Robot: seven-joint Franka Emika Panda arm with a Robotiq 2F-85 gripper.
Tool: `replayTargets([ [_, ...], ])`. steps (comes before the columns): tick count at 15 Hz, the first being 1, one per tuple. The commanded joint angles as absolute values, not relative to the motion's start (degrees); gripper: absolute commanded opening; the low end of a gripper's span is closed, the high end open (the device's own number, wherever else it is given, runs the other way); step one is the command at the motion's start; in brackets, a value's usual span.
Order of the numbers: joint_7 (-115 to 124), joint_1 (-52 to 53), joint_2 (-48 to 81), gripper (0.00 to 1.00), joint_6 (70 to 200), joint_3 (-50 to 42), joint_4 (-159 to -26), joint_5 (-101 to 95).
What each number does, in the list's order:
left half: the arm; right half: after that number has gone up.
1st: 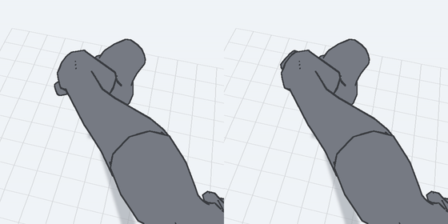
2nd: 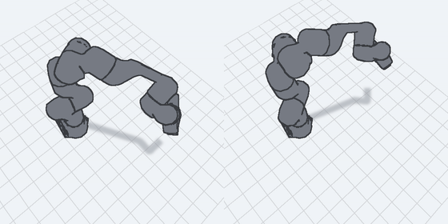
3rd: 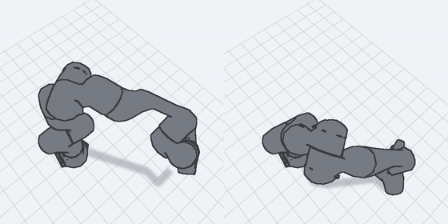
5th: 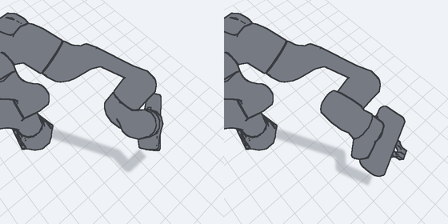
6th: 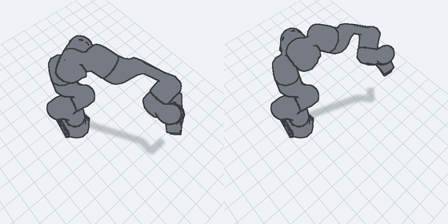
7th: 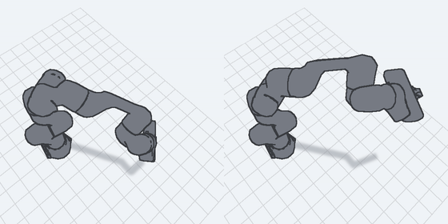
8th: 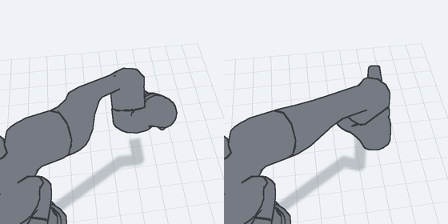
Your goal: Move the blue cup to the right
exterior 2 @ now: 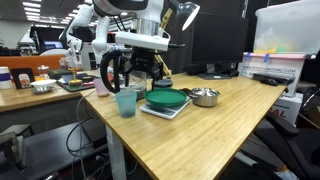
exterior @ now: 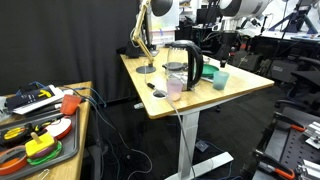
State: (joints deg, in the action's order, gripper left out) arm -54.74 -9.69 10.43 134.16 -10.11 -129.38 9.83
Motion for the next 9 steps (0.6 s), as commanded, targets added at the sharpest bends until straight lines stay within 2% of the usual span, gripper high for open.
replayTargets([
  [1, -55.29, -11.52, 14.19, 1.0, 134.09, -7.97, -126.15, 11.26],
  [8, -50.5, -11.92, 18.57, 1.0, 133.64, -7.55, -124.4, 7.97],
  [9, -50.15, -12.14, 18.82, 0.95, 133.61, -7.52, -124.3, 7.91],
])
